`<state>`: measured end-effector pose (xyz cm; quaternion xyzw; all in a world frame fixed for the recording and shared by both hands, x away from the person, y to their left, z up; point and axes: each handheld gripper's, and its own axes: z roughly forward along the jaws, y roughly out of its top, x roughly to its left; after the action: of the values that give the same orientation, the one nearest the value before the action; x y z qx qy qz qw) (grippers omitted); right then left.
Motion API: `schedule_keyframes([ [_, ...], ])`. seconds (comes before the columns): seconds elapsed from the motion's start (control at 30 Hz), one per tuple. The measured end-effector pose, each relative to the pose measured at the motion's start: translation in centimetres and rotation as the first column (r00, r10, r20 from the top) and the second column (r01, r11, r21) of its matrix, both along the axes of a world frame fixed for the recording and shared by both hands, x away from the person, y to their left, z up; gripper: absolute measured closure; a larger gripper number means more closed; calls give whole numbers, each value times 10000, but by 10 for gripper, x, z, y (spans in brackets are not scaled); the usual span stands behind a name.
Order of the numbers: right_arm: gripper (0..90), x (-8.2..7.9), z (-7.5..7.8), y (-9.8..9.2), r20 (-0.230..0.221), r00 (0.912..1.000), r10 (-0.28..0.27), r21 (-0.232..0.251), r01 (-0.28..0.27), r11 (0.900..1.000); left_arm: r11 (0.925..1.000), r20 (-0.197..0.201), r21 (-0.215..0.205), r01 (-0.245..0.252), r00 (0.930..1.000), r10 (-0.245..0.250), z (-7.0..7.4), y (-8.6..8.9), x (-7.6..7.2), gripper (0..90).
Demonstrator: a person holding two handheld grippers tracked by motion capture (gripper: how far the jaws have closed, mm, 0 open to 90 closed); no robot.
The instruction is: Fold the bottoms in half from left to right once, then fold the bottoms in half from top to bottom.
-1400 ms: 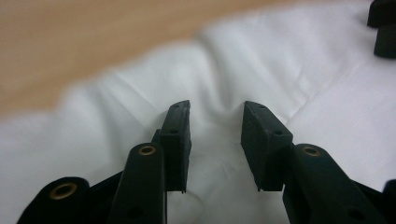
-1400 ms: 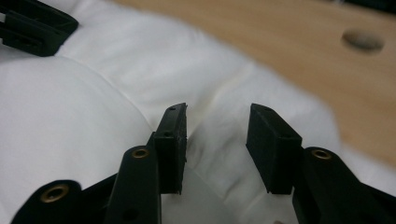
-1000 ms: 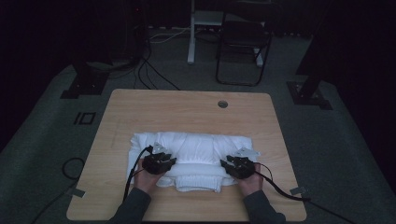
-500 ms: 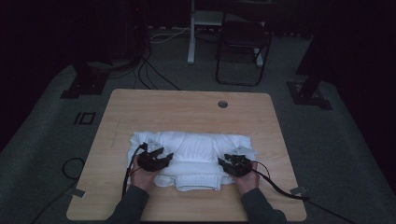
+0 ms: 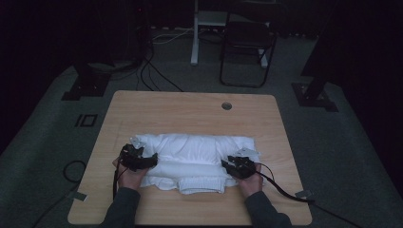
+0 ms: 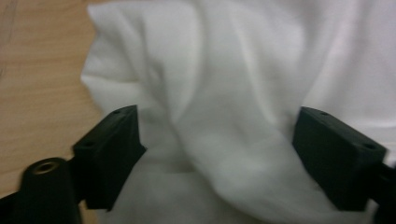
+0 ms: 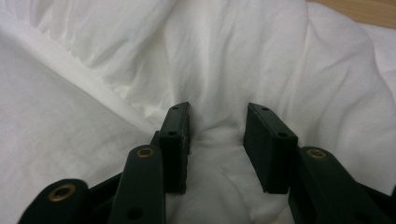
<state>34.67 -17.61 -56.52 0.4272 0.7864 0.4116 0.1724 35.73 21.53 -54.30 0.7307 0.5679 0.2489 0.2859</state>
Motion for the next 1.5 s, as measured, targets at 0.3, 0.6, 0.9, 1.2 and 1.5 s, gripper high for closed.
schedule_keyframes([
  [0.3,596,-1,-1,1,95,10000,-15,-38,16,10000,9985,-763,-341,-423,9963,396,-12,6,7,16],
  [0.6,595,-1,-1,1,98,9999,-26,-19,26,10000,9966,-578,-282,-775,9955,757,-9,11,0,16],
  [0.9,594,-1,-1,0,135,9999,12,-10,-12,10000,9890,-931,-746,-1275,9884,1204,-11,25,-2,0],
  [1.2,593,-2,-2,0,169,9999,12,51,-13,10000,9843,-1027,-1116,-1365,9868,1252,-9,31,-3,0],
  [1.5,593,-2,-2,-1,142,9999,9,168,-12,9999,9787,-948,-1693,-1161,9903,1011,-9,34,-6,0],
])
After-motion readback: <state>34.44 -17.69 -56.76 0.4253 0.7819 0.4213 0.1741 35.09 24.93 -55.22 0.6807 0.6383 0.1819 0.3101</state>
